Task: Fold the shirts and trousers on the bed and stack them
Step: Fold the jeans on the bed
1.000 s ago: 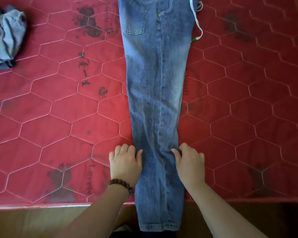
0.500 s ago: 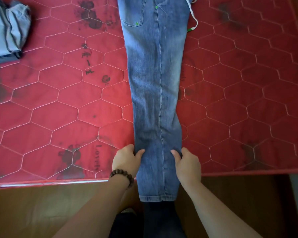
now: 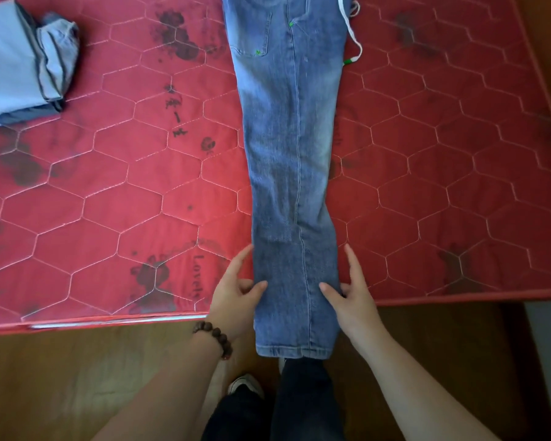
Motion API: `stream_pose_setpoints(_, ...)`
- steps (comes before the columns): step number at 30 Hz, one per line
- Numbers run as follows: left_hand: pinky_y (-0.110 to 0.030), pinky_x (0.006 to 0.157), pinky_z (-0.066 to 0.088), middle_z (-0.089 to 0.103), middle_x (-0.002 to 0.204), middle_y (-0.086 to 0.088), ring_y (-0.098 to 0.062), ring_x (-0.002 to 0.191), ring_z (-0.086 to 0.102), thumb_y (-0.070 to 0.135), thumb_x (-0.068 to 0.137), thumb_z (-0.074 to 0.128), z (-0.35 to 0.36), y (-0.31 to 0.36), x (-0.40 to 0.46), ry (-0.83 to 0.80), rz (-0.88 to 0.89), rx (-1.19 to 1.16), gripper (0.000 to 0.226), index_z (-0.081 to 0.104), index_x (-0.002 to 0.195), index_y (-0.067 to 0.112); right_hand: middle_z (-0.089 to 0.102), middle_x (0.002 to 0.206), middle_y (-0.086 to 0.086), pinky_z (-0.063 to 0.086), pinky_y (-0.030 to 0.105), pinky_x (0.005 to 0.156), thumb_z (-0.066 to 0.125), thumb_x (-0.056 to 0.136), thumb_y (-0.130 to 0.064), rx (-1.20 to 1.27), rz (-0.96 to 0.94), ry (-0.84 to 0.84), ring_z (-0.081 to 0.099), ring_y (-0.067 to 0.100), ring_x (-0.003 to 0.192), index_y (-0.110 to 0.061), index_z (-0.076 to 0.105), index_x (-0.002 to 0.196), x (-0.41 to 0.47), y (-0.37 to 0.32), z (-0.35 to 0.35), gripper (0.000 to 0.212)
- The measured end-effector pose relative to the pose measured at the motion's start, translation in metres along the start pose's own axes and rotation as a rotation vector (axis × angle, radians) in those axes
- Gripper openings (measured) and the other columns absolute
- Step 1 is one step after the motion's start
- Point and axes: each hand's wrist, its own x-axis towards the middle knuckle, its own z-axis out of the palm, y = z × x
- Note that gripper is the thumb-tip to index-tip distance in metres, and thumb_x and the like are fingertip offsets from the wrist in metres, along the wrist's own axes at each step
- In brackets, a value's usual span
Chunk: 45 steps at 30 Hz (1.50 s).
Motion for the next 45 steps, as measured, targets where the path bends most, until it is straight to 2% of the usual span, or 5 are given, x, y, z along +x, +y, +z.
stream_pose_setpoints(9, -0.013, 0.075, 0.051, 0.075, 0.087, 0.01, -0.001, 0.083, 0.068, -0.013, 0.083, 0.062, -0.066, 0.134, 0.032, -0.185, 0.338, -0.048, 0.033, 0.072, 0.095, 0.016, 0.069, 0.117, 0.009, 0.054, 0.025, 0.083, 0.038, 0.092, 0.017, 0.047, -0.062, -0.548, 0.065, 0.018, 0.109, -0.015, 0.057, 0.128, 0.006, -0.158, -0.052, 0.051)
stream_pose_setpoints(15, -0.03, 0.075, 0.044, 0.06, 0.086, 0.0, -0.018, 0.078, 0.051, 0.006, 0.082, 0.07, -0.073, 0.213, 0.156, -0.092, 0.398, -0.027, 0.003, 0.072, 0.083, 0.009, 0.057, 0.063, 0.016, 0.035, 0.026, 0.045, 0.06, 0.091, -0.007, -0.082, -0.29, -0.19, 0.046, 0.025, 0.053, 0.001, 0.069, 0.075, 0.125, -0.262, -0.039, 0.019)
stream_pose_setpoints(21, -0.02, 0.044, 0.036, 0.033, 0.051, 0.004, -0.01, 0.043, 0.033, 0.03, 0.094, 0.06, -0.035, 0.178, 0.276, -0.141, -0.287, -0.108, 0.024, 0.055, 0.098, 0.007, 0.061, 0.093, 0.007, 0.051, 0.04, 0.083, 0.046, 0.095, -0.053, -0.403, -0.008, -0.091, 0.058, 0.023, 0.091, -0.011, 0.061, 0.095, 0.264, -0.233, -0.017, 0.044)
stream_pose_setpoints(27, -0.047, 0.083, 0.057, 0.073, 0.104, -0.012, -0.027, 0.094, 0.071, 0.025, 0.091, 0.065, -0.033, 0.162, 0.268, -0.227, -0.29, -0.174, 0.028, 0.065, 0.11, 0.004, 0.053, 0.079, -0.008, 0.04, 0.026, 0.07, 0.061, 0.089, -0.046, -0.404, -0.039, -0.048, 0.052, 0.011, 0.077, -0.011, 0.053, 0.087, 0.264, -0.209, -0.012, 0.036)
stream_pose_setpoints(45, -0.052, 0.079, 0.052, 0.058, 0.077, -0.009, -0.02, 0.07, 0.055, 0.037, 0.087, 0.059, -0.02, 0.114, 0.21, -0.067, -0.169, 0.138, 0.047, 0.062, 0.093, -0.01, 0.06, 0.077, 0.004, 0.04, 0.027, 0.059, 0.051, 0.097, -0.027, -0.41, -0.016, 0.166, 0.055, 0.018, 0.07, -0.006, 0.057, 0.078, 0.204, -0.149, 0.015, 0.028)
